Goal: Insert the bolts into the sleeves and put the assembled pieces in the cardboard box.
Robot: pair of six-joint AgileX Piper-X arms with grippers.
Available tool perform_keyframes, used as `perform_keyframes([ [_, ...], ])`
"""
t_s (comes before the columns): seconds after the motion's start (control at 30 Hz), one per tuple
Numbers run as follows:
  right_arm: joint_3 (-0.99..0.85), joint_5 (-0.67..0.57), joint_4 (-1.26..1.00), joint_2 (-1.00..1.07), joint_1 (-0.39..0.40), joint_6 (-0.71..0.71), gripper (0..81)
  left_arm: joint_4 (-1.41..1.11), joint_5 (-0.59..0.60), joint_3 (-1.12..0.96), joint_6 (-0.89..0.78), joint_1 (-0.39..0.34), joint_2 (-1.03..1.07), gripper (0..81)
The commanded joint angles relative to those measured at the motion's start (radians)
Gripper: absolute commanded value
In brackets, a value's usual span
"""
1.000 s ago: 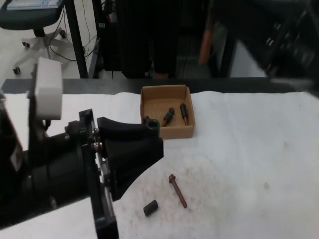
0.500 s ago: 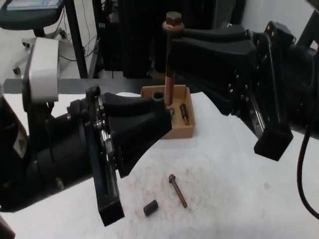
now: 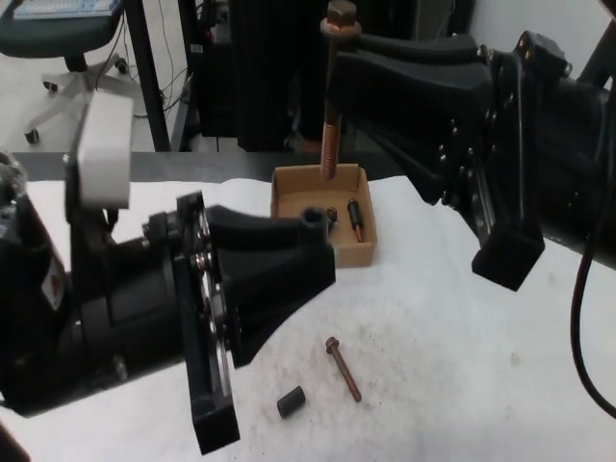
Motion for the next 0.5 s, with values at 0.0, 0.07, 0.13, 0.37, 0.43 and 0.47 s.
perform_keyframes([
  [0.0, -0.003, 0.012, -0.011, -0.006, 0.001, -0.005, 0.9, 0.031, 0.015, -0.005, -0.004, -0.002, -0.001, 0.3],
  [0.07, -0.003, 0.011, -0.006, -0.006, 0.001, -0.005, 0.9, 0.023, 0.015, -0.005, -0.001, -0.002, -0.001, 0.3],
  [0.13, -0.003, 0.011, 0.024, -0.006, 0.003, -0.005, 0.9, 0.018, 0.015, -0.005, 0.027, -0.002, -0.001, 0.3],
  [0.37, -0.003, 0.011, 0.077, 0.025, 0.033, -0.055, 0.9, 0.018, 0.015, -0.005, 0.045, -0.002, -0.001, 0.3],
  [0.43, -0.003, 0.019, 0.077, 0.037, 0.033, -0.058, 0.9, 0.018, 0.015, -0.005, 0.045, -0.002, -0.001, 0.3],
  [0.47, -0.003, 0.019, 0.077, 0.041, 0.033, -0.058, 0.9, 0.007, 0.018, -0.005, 0.044, -0.002, -0.001, 0.3],
])
